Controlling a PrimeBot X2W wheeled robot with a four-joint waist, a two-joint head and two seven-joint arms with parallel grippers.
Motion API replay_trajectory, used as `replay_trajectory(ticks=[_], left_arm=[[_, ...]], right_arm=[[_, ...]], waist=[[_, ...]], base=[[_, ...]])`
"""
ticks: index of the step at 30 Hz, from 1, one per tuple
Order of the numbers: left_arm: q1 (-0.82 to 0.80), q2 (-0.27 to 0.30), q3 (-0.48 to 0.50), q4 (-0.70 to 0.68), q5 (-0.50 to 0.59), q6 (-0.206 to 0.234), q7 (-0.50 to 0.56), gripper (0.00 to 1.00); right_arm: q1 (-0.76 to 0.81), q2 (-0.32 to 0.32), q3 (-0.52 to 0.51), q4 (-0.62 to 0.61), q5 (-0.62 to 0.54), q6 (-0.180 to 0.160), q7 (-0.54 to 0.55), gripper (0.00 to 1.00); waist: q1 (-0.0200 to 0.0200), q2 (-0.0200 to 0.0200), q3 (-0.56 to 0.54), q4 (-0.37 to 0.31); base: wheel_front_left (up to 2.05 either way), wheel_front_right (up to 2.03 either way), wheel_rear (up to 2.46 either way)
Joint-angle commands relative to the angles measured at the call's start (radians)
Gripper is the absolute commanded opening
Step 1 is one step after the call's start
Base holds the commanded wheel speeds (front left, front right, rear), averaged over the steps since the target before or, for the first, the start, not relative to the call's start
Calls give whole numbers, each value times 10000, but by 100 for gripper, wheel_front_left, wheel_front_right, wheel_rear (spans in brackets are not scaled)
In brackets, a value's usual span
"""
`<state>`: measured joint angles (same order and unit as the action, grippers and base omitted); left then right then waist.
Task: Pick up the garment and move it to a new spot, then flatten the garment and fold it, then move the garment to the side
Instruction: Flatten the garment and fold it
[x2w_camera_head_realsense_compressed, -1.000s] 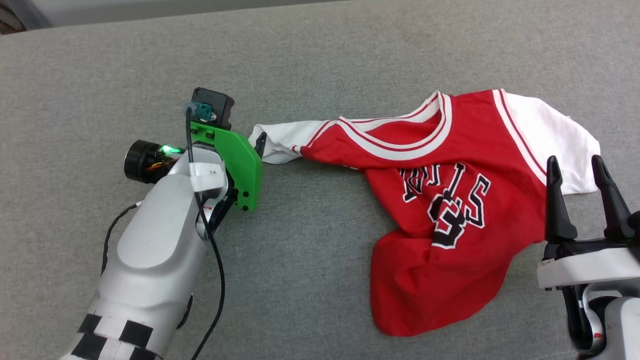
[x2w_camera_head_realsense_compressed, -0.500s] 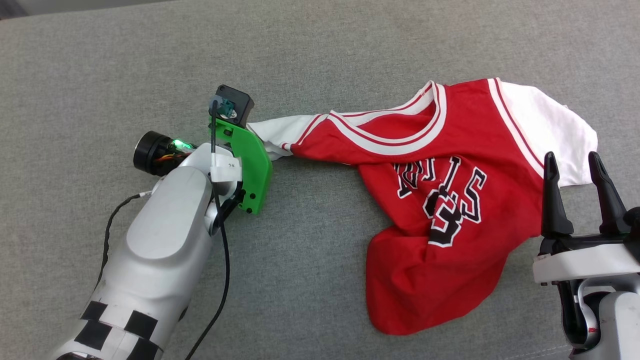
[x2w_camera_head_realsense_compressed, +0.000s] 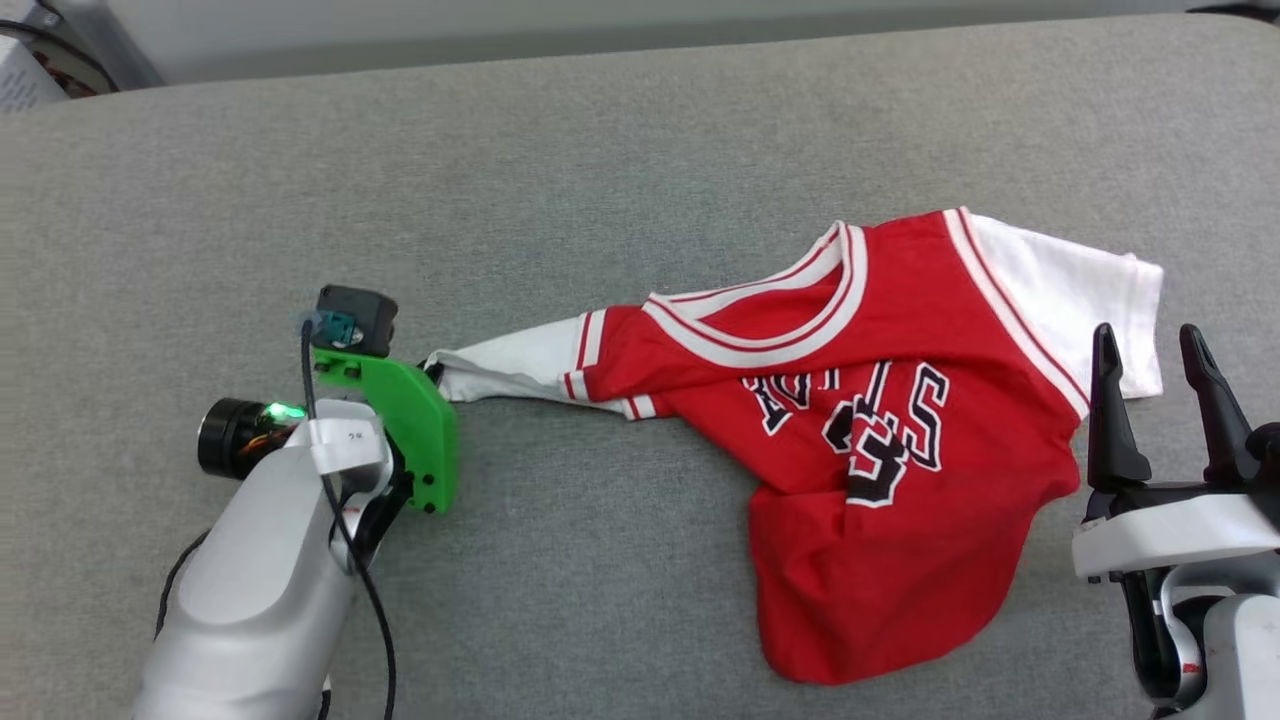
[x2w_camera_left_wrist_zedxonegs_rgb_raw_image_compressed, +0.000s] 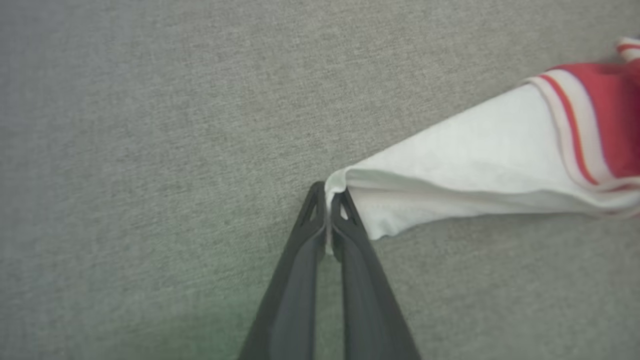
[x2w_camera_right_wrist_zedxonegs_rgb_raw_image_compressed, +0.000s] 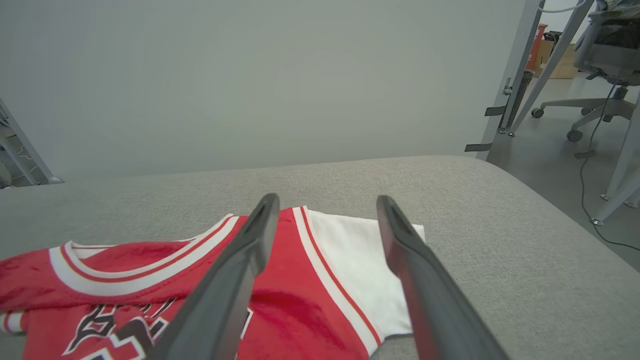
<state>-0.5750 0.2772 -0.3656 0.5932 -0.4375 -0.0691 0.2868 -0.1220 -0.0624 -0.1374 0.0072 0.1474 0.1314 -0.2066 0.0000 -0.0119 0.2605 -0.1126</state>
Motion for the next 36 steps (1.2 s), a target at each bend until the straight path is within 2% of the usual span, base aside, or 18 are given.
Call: replay_trajectory(ticks=[1,8,14,15,16,19,24,27,29,32,36], left_arm=[[293,208,94,-137,-144,81,-35,0],[1771,1013,425,-1648,-428,285,146,0],[2934,1255,571,-2706,-682,335,-178,0],[2970,1255,567,-2785,-650,325,-333,36],[2999,1252,545,-2879,-594,289,-565,100],[3020,1228,560,-3095,-377,297,-1383,100],[3215,1031,626,-3396,-20,291,-3395,100],[3450,911,650,-3526,257,343,-4739,100],[3623,836,635,-3715,410,308,-5190,100],[3861,708,761,-4152,618,337,-5430,100],[4056,527,882,-4949,1009,237,-5478,100]], right_arm=[[131,-18,-22,22,-26,-7,41,100],[364,-8,-97,31,39,-7,218,100],[443,22,51,118,71,-7,399,100],[443,23,56,124,69,-7,411,100],[446,24,54,130,66,-7,425,100],[474,24,23,142,64,-7,454,100],[631,-13,-51,126,84,-7,536,100],[699,-223,53,61,39,-7,769,100],[672,-424,35,-42,55,-7,1022,100],[526,-907,125,-206,100,-7,1784,100],[97,-1805,313,-359,364,-7,3689,100]], waist=[[0,119,-467,461],[0,119,-947,968],[0,119,-1041,1193],[0,119,-1046,1205],[0,119,-1060,1222],[0,119,-1121,1271],[0,119,-1316,1435],[0,119,-1402,1568],[0,119,-1415,1690],[0,119,-1320,1899],[0,119,-996,2257]], base=[[0,0,0],[0,0,0],[0,0,0],[0,0,0],[0,0,0],[0,0,0],[0,0,0],[0,0,0],[0,0,0],[0,0,0],[0,0,0]])
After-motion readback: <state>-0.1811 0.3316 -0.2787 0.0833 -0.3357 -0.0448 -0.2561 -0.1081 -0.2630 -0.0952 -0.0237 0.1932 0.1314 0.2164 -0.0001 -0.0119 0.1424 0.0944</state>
